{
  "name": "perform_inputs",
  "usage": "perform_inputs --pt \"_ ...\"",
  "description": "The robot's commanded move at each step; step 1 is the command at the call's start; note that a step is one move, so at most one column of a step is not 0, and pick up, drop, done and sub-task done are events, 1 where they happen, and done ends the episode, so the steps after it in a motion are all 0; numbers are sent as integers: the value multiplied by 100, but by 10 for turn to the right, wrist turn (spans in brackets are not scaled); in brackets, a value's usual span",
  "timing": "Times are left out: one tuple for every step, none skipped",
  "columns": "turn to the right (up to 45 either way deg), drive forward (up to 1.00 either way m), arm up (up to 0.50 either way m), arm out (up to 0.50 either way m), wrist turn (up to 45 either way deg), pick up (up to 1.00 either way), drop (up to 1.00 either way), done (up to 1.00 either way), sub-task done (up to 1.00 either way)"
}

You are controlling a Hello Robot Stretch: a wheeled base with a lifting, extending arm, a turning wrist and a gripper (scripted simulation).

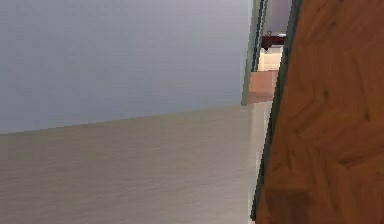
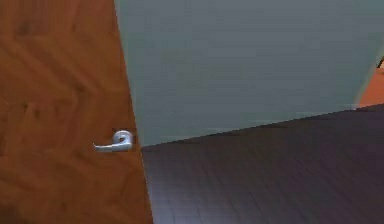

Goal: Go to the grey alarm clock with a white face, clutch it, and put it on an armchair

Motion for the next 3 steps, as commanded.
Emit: perform_inputs --pt "-30 0 0 0 0 0 0 0 0" --pt "0 100 0 0 0 0 0 0 0" --pt "-60 0 0 0 0 0 0 0 0"
